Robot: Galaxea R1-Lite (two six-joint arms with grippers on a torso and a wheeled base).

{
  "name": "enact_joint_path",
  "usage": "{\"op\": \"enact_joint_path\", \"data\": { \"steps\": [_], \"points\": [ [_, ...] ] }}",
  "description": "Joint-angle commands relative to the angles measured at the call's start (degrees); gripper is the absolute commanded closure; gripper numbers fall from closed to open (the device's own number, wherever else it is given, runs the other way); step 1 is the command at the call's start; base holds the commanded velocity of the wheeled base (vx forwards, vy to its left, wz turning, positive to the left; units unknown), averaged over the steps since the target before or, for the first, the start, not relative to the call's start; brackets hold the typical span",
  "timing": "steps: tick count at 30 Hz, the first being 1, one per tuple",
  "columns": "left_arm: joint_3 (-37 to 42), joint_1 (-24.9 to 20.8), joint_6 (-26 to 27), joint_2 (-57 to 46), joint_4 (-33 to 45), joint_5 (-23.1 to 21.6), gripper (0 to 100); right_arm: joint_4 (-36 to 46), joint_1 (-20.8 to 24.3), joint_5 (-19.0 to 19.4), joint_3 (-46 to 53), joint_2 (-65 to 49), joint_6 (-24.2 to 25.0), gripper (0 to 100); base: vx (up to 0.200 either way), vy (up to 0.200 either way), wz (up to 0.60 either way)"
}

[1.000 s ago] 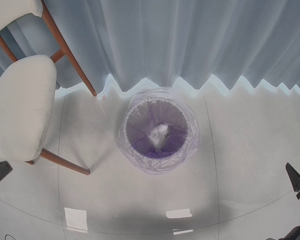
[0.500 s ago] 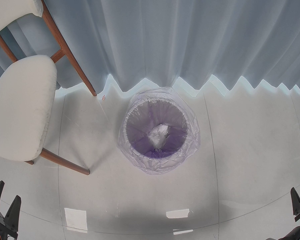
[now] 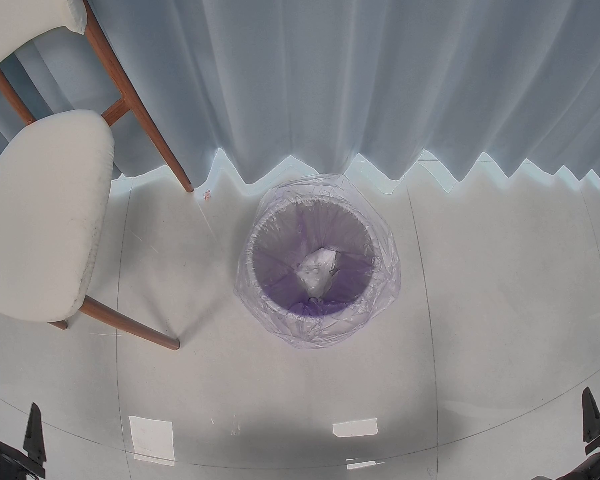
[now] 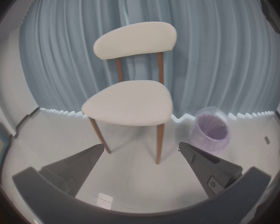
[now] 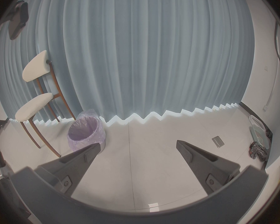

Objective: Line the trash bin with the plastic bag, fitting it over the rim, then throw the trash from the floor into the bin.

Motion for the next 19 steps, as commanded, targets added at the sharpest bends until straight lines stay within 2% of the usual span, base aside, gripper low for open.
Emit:
{"op": "enact_joint_path", "data": {
  "steps": [1,8,19],
  "points": [
    [0.95,-0.24,2.71,-1.34,2.69,-13.76,0,1.12,-0.55,-0.27,1.01,-1.65,-0.01,0,0.0,0.0,0.0],
    [1.39,0.02,1.92,-1.77,1.29,-11.57,0,1.04,-0.55,-0.1,1.01,-1.65,-0.36,0,0.0,0.0,0.0],
    [1.39,0.02,2.09,-1.77,1.46,-11.92,0,1.04,-0.55,0.87,1.01,-1.65,-1.85,0,0.0,0.0,0.0]
  ]
}}
